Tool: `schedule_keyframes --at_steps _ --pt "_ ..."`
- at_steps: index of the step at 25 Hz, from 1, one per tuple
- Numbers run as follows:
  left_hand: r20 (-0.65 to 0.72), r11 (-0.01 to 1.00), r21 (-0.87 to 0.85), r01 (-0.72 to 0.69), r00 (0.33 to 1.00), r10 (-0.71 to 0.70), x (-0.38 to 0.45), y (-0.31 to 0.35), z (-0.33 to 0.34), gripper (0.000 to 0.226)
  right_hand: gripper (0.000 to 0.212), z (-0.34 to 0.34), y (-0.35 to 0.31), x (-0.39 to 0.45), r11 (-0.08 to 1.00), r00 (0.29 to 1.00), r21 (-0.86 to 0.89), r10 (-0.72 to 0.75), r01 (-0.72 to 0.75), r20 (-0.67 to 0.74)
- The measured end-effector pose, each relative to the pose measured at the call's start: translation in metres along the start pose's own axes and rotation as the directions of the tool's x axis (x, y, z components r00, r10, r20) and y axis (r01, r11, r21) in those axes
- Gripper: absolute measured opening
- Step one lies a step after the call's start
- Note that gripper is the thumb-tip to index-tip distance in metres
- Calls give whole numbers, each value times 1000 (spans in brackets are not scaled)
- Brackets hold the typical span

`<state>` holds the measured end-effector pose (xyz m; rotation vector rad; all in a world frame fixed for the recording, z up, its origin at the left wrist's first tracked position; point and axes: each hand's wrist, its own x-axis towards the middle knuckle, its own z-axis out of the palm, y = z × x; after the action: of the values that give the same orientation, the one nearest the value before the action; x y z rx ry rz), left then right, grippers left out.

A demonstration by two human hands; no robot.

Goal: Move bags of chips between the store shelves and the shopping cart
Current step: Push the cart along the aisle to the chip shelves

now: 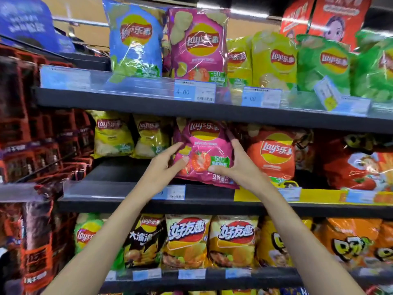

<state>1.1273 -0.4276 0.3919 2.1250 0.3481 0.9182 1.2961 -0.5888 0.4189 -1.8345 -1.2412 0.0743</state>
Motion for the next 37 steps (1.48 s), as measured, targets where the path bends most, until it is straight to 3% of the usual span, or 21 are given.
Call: schedule_keyframes --at_steps 7,11,16,20,23,26,30,37 --pt "169 995 75 66 983 -78 14 -7 1 64 110 9 11 10 994 998 -106 -33 28 -51" --pt "209 986 132 97 970 -123 18 -5 1 73 92 12 10 6 985 998 -172 -25 16 -50" --pt "282 986 121 114 949 -144 21 1 16 107 99 10 14 -17 970 993 -241 -33 5 -111" --pt "251 972 204 118 953 -168 14 16 25 108 90 5 16 -30 981 994 -194 -34 14 -102" --pt "138 943 320 86 981 -136 0 20 26 94 82 6 15 -42 978 992 -198 -81 62 -93" --pt "-4 864 499 65 997 -73 -27 26 26 78 78 2 13 -62 946 983 -290 -172 148 -60" --pt "-86 664 746 50 996 22 -81 36 34 70 71 6 13 -95 907 965 -333 -258 258 45" --pt "-220 430 870 240 971 -98 -222 27 32 58 50 70 9 -158 807 860 -334 -377 488 345"
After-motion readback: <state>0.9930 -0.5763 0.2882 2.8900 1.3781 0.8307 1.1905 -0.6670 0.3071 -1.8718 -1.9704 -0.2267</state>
